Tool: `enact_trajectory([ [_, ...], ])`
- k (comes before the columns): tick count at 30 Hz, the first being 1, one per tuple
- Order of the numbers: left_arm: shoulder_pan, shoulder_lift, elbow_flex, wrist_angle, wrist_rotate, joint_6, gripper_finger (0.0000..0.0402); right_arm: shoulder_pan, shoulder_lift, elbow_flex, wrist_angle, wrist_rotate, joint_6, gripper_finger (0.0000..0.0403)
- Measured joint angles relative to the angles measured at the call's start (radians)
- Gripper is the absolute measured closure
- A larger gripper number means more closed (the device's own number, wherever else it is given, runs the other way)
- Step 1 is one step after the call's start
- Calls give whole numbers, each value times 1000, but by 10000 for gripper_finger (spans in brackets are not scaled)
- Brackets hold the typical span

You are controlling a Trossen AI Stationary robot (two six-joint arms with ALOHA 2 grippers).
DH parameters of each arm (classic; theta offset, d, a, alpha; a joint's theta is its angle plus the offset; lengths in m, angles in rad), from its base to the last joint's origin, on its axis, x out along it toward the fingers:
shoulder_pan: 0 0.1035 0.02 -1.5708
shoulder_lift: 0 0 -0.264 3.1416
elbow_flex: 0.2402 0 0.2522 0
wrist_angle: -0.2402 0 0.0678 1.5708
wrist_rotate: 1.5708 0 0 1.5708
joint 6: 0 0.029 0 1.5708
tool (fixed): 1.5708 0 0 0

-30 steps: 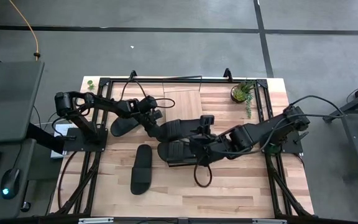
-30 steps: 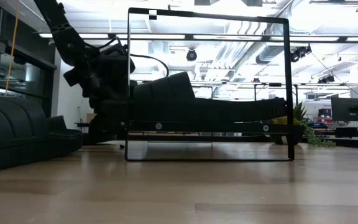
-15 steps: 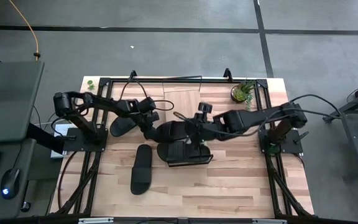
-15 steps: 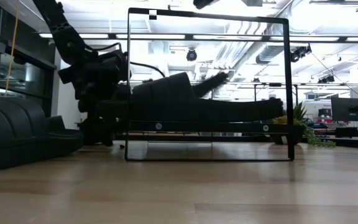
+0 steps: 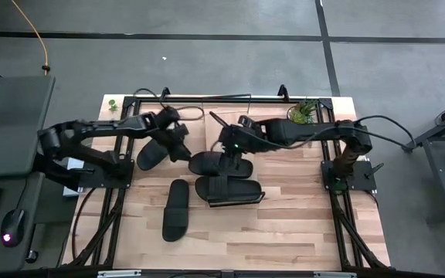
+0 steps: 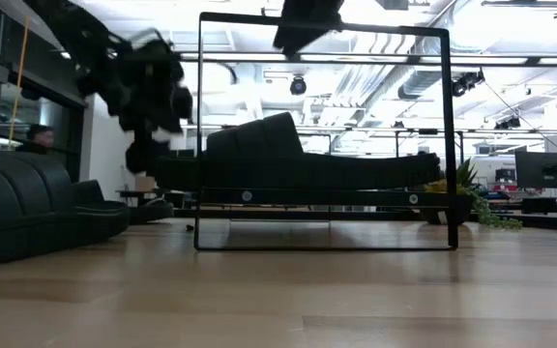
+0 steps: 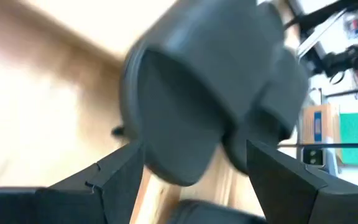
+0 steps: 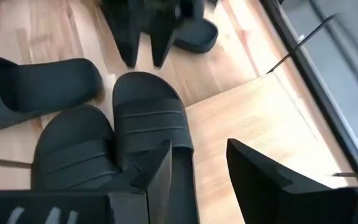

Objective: Pick and place slides into the shelf
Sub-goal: Put the bottom right black slipper on the shelf

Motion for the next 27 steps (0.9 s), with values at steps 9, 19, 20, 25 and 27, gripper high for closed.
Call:
enact_trajectory([
  [9,21,-327,0,25,-103,-5,140,-108,109,0,96,-127,-28,256],
  [19,21,-581,0,25,-167,-31,140,-149,235,0,175,-174,-53,256],
  [20,21,-596,0,25,-169,-29,140,-150,241,0,174,-152,-54,256],
  [25,21,-650,0,-6,-170,-10,140,-162,276,0,175,-97,-52,256],
  [27,21,-665,0,-38,-180,12,140,-163,286,0,181,-94,-54,256],
])
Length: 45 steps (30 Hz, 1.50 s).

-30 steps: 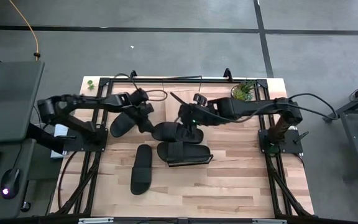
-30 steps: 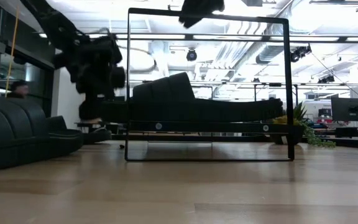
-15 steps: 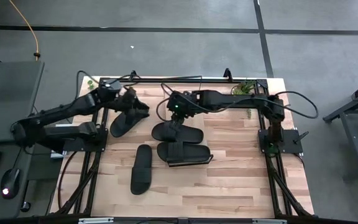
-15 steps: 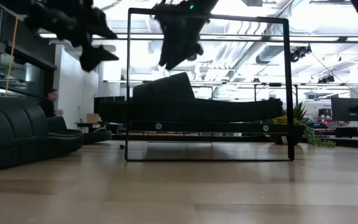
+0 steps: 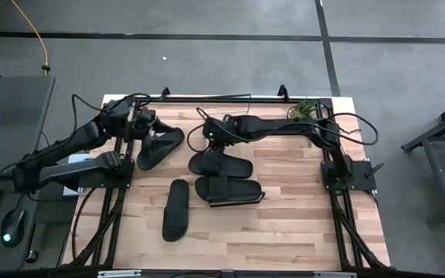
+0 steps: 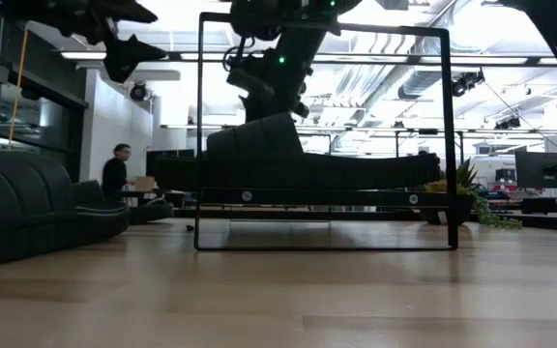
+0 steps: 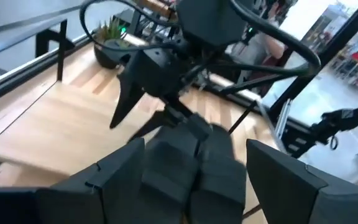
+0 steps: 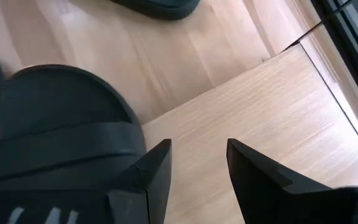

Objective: Pick and place slides into the shelf
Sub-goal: Put the bottom right black slipper on the shelf

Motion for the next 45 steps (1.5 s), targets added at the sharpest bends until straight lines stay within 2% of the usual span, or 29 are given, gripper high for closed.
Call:
enact_trajectory([
  [5,0,-15,0,-95,-84,58,140,1,25,0,-37,-68,-23,256],
  [9,0,-16,0,-123,-151,75,140,2,23,1,-108,-71,-20,256],
  [17,0,-16,0,-132,-168,92,140,3,18,1,-227,-129,-64,256],
  [22,0,-15,0,-132,-189,99,140,5,18,1,-227,-71,-61,256],
  [26,0,-16,0,-138,-228,101,140,0,18,1,-183,17,-54,256],
  [31,0,-16,0,-140,-265,101,140,-18,18,16,-86,7,-81,256],
  [39,0,-15,-1,-146,-266,118,140,-13,16,33,97,-171,-106,256],
  [45,0,-15,-1,-147,-266,118,140,12,16,33,109,-189,-89,256],
])
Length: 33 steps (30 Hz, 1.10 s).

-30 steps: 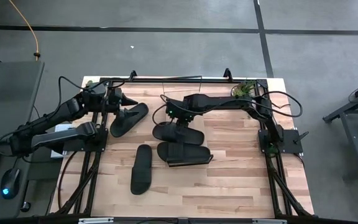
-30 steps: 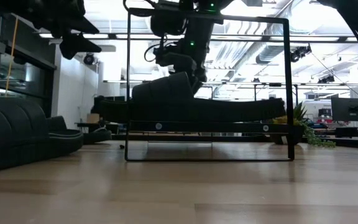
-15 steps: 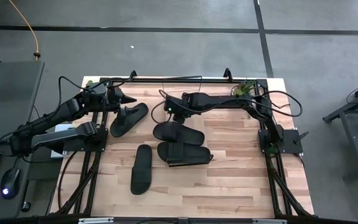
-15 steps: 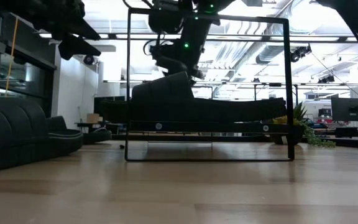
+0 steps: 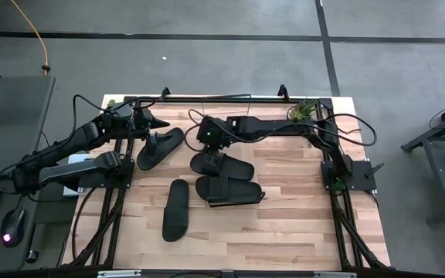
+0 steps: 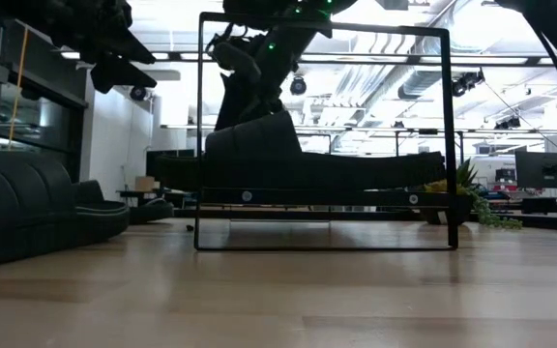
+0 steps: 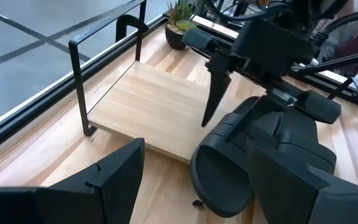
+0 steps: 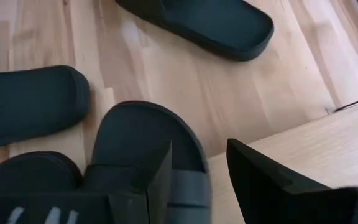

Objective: Pick and place slides into the shelf
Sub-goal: Put the bottom right black slipper on the shelf

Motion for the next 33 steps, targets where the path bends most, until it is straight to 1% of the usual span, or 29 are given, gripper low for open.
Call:
enact_trajectory([
  [13,0,0,0,12,0,0,140,22,11,0,39,-13,26,256],
  [19,0,0,0,21,-26,0,140,21,56,8,45,-29,40,256],
  [26,0,0,0,20,-29,0,140,21,88,59,-2,-32,29,256],
  [33,0,0,0,19,-37,0,140,21,88,104,-168,-27,51,256],
])
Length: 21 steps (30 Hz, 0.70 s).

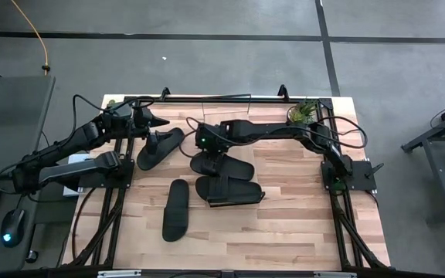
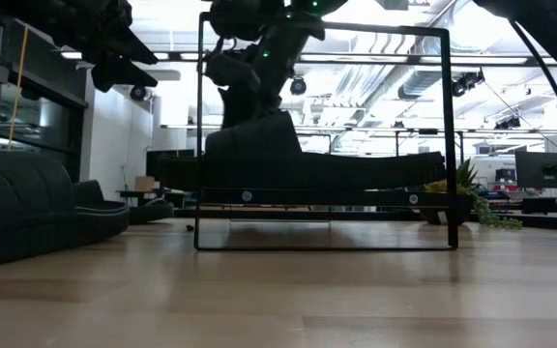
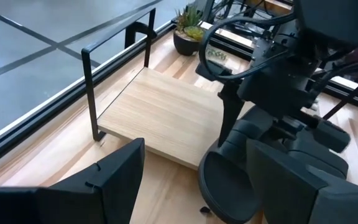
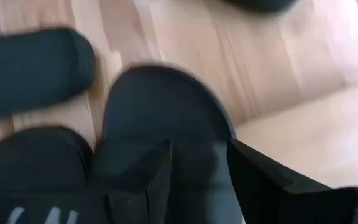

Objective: Pick and place slides into the shelf
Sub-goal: Put the bottom right black slipper on the shelf

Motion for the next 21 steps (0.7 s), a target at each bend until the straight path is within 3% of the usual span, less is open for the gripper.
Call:
enact_trajectory([
  [14,0,0,0,-1,0,0,140,3,0,93,-244,59,44,256],
  [21,0,0,0,-1,0,0,140,8,0,112,-187,60,33,256],
])
